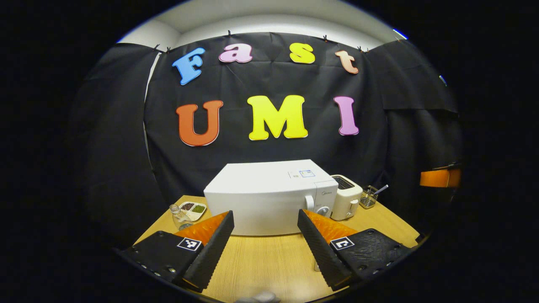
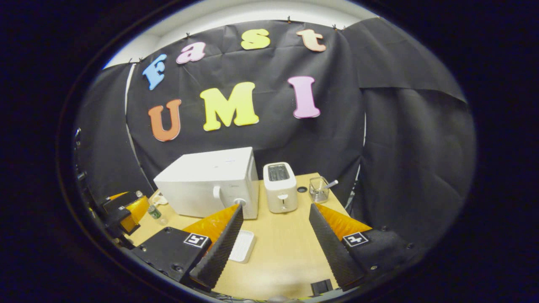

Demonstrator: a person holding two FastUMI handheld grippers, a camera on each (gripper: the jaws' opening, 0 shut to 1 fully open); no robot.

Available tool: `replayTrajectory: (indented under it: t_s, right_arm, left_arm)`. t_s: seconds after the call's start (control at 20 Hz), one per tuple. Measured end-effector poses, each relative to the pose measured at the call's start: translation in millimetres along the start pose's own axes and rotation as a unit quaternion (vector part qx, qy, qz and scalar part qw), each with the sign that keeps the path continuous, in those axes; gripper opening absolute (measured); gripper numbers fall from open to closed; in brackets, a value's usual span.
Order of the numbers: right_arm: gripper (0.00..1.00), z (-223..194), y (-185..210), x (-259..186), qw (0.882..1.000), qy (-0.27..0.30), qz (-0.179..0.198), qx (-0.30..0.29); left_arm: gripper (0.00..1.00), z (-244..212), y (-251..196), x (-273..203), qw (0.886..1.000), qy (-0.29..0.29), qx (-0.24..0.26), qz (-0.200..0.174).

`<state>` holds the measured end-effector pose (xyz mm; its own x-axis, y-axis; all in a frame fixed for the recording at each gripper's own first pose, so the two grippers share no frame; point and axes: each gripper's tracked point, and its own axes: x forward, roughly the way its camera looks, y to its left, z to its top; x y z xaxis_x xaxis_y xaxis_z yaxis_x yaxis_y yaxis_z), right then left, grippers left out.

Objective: Open the microwave oven with the left hand, put the food in, and close the microwave oven.

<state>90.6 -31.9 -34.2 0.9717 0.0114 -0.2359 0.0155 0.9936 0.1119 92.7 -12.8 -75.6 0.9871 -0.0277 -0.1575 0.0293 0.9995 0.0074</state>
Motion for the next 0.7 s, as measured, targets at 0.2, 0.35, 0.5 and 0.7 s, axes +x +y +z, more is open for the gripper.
replayTrajectory:
  t_s: [0.2, 0.35, 0.5, 0.7]
  right_arm:
    - [1.00, 41, 37, -7, 0.998, -0.048, 0.027, -0.004]
    - [1.00, 74, 55, -17, 0.996, -0.087, 0.036, -0.007]
    - [0.90, 87, 70, -26, 0.993, -0.106, 0.043, -0.013]
    - [0.91, 93, 85, -34, 0.992, -0.110, 0.050, -0.022]
  left_arm:
    - [0.95, 51, 18, -27, 0.999, -0.037, 0.013, 0.014]
    - [0.95, 79, 30, -40, 0.998, -0.054, -0.008, 0.020]
    - [0.95, 92, 43, -45, 0.997, -0.068, -0.011, 0.031]
    - [0.95, 99, 50, -48, 0.997, -0.070, -0.014, 0.030]
